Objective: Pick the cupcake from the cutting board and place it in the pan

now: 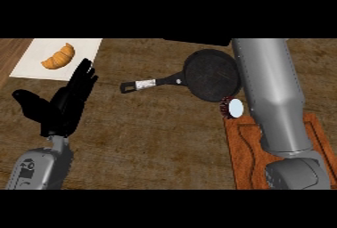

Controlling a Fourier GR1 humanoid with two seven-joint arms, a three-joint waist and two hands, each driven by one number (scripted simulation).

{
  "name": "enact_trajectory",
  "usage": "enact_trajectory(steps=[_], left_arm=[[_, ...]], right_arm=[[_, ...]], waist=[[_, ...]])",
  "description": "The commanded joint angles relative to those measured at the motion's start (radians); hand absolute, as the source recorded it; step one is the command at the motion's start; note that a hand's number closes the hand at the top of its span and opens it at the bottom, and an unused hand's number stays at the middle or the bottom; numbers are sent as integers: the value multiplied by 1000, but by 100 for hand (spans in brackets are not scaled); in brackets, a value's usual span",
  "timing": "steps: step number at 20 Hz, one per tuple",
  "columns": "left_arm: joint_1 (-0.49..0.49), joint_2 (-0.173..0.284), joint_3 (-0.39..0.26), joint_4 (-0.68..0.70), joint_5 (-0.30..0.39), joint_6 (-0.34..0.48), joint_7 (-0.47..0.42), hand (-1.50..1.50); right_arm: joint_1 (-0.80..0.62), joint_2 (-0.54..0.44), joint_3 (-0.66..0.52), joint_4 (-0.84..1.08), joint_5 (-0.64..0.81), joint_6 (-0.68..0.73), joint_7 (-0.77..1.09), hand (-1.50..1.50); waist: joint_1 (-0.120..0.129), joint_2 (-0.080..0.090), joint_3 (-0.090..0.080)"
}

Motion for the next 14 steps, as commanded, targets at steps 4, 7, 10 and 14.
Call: enact_trajectory(steps=[4, 7, 10, 14], left_arm=[[1, 10, 9, 15, 1, -9, -6, 0], [18, -9, -8, 5, -2, -3, -8, 0], [1, -15, -1, 15, -1, 4, -7, 0], [11, -11, -3, 24, 1, -11, -19, 0]], right_arm=[[73, 19, -68, -9, 69, -107, 240, 150], [118, 19, -87, -6, 51, -174, 240, 150], [174, 19, -78, 30, 2, -266, 240, 150], [226, 20, -95, 53, -26, -331, 240, 150]], waist=[[-9, -11, 3], [5, -12, 5], [-1, -12, 6], [-5, -14, 6]])
